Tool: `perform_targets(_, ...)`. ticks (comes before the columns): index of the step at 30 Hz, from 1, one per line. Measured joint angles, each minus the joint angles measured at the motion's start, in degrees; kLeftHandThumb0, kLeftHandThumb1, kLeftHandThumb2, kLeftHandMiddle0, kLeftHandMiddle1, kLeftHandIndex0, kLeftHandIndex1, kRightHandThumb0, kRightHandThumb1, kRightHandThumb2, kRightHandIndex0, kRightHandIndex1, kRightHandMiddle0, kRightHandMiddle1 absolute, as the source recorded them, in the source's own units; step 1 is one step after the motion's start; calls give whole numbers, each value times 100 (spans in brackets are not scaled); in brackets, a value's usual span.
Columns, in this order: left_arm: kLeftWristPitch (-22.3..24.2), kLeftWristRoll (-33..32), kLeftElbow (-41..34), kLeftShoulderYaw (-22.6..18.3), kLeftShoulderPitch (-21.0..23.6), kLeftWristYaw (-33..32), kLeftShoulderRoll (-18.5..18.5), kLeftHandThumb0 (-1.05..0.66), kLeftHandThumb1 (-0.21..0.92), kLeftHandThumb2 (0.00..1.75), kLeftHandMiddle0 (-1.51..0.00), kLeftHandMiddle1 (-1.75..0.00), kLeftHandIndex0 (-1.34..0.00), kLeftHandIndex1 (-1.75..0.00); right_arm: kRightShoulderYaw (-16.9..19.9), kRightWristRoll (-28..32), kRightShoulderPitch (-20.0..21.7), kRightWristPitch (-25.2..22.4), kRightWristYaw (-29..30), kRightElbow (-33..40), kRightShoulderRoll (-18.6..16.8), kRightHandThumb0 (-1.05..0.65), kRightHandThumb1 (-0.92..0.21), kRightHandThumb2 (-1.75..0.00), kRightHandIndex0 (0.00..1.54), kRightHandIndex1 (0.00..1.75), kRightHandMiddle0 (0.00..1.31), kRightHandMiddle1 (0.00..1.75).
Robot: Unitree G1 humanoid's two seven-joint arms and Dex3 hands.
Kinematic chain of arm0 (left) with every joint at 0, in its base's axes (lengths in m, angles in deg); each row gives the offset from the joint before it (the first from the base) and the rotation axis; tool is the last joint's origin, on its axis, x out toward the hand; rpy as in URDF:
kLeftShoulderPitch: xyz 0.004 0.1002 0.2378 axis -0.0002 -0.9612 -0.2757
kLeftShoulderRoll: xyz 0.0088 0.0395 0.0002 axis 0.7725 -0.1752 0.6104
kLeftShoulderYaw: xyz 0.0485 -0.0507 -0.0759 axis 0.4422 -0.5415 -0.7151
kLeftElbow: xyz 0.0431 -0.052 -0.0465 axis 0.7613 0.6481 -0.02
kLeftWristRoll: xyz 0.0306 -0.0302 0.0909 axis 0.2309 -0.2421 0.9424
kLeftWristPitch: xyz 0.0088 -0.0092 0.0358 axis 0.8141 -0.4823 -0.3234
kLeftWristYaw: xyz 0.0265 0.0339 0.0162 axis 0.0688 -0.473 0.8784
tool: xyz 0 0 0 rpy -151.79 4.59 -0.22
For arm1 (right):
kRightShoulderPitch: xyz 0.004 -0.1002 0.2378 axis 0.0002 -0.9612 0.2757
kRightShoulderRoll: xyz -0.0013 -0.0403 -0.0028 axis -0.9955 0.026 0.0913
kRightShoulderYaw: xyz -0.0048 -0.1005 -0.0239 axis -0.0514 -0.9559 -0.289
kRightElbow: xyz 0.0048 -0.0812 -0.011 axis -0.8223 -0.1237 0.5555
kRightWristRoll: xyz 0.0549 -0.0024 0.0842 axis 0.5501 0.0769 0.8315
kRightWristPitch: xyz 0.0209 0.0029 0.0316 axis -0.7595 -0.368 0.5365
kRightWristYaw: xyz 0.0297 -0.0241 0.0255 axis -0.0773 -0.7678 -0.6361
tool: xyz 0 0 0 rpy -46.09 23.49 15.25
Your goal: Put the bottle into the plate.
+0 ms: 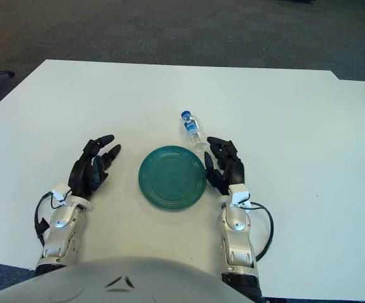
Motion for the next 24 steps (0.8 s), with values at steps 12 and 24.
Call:
perform_targets(12, -95, -11, 67, -10, 15, 2, -7, -54, 92, 68, -66, -3, -26, -87, 70, 136, 102, 239, -122, -228, 73, -57, -92, -44, 45, 24, 1, 85)
perform_targets(24, -128, -11, 169, -1, 86, 1, -67, -52, 92, 69, -64, -2, -23, -86, 309, 293, 196, 299, -197, -171, 198, -54, -92, -44, 48, 25, 3, 86)
